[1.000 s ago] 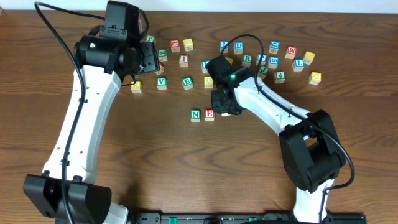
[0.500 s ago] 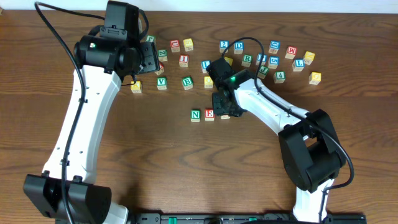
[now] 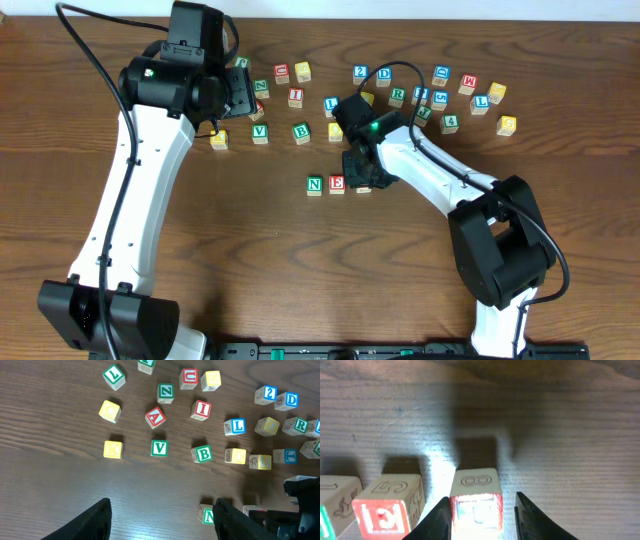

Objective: Spell out NEURIPS
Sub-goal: 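Lower the red U beside the red E and open the right gripper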

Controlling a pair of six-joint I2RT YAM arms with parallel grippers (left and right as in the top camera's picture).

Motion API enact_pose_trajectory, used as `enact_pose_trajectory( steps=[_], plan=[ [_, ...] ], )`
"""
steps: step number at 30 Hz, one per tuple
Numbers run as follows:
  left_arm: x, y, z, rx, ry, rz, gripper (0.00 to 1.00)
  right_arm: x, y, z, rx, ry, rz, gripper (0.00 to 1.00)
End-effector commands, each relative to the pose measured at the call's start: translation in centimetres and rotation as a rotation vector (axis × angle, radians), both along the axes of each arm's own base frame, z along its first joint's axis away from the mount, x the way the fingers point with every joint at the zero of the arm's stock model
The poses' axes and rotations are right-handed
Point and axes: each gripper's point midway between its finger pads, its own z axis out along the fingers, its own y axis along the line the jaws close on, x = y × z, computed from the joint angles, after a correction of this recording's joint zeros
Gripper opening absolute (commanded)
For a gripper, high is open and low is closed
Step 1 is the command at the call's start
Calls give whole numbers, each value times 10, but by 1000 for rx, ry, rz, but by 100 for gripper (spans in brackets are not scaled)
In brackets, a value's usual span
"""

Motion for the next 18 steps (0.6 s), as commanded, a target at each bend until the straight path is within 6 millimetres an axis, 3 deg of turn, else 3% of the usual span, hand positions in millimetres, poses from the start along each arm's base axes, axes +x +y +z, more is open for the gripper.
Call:
enact_pose_trajectory(
  steps=[1,8,18],
  plan=[
    [-2,3,1,9,-3,0,64,14,5,38,42,-79,-2,36],
    [-2,3,1,9,-3,0,64,14,-13,64,50,-94,-40,38],
    [-2,3,1,10,-4,0,64,7,-48,51,23,-13,-116,45]
  ],
)
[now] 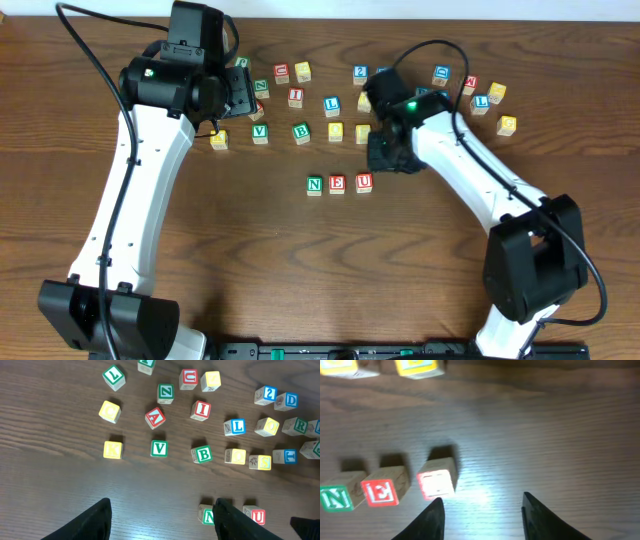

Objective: Spell out NEURIPS
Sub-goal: 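Lower the red U beside the red E and open the right gripper, then push the red U leftward with the right gripper to close the gap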

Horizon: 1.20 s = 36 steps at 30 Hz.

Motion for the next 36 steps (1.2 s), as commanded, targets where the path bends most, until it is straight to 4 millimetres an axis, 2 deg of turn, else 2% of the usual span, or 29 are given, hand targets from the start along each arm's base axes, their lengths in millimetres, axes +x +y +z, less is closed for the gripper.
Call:
enact_pose_trajectory(
  steps=[1,15,25,33,36],
  plan=[
    [-2,3,1,10,-2,-1,64,-5,-6,-5,1,18,-10,46],
    [-2,3,1,10,-2,-1,64,-12,-11,-41,0,21,-15,47],
    [-2,3,1,10,-2,0,64,-11,-5,-47,29,16,17,51],
    [-2,3,1,10,-2,0,64,-18,-4,-72,36,91,21,52],
    [-2,3,1,10,-2,0,64,-18,-5,-74,46,100,14,51]
  ],
)
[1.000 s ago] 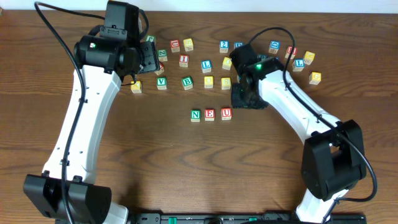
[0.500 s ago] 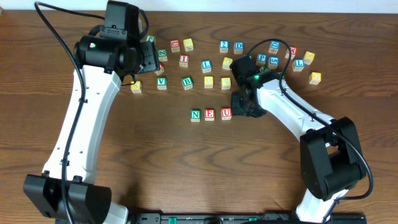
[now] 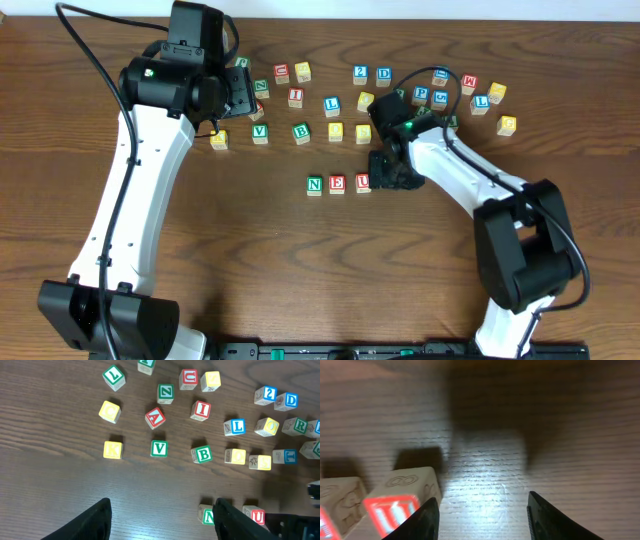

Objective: Spell out NEURIPS
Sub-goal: 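Push the red U leftward with the right gripper to close the gap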

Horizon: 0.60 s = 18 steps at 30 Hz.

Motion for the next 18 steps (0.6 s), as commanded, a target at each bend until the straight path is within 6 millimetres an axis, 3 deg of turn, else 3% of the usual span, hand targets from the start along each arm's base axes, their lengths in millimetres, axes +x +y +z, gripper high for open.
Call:
enact_pose_trajectory(
  steps=[1,18],
  plan=[
    [-2,3,1,10,-2,0,64,-2,-5,-7,10,26,-7,51],
    [1,3,3,7,-18,0,64,2,-6,-6,43,25,34,51]
  ],
)
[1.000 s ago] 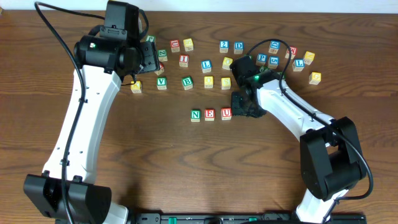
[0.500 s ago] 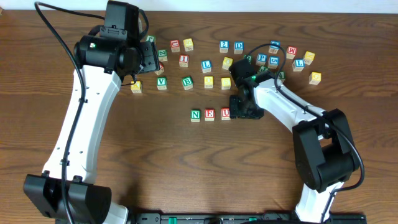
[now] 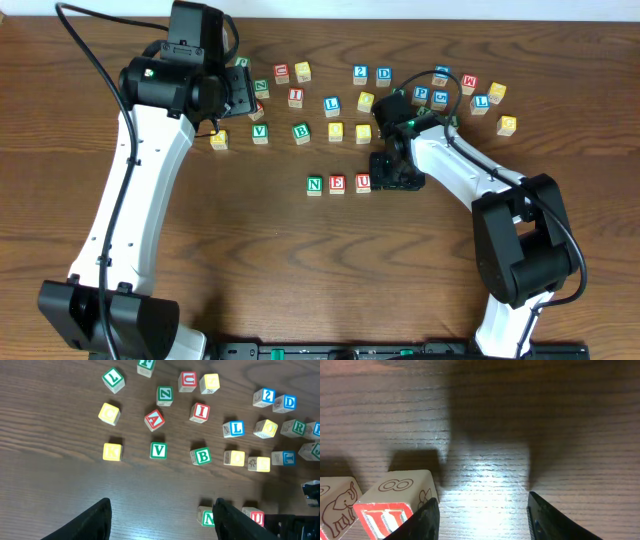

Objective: Spell out NEURIPS
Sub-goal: 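Push the red U leftward with the right gripper to close the gap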

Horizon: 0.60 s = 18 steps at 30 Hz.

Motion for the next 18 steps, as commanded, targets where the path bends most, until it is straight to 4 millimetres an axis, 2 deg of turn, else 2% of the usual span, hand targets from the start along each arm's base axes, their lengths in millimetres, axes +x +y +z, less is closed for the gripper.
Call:
enact_pose_trajectory(
  steps=[1,7,18],
  plan=[
    [0,3,2,9,-11,0,64,3,-8,-1,4,5,-1,50],
    [1,3,2,8,-14,0,64,7,-17,2,85,30,-26,52],
    [1,3,3,7,-17,0,64,6,-11,3,133,41,-15,53]
  ],
)
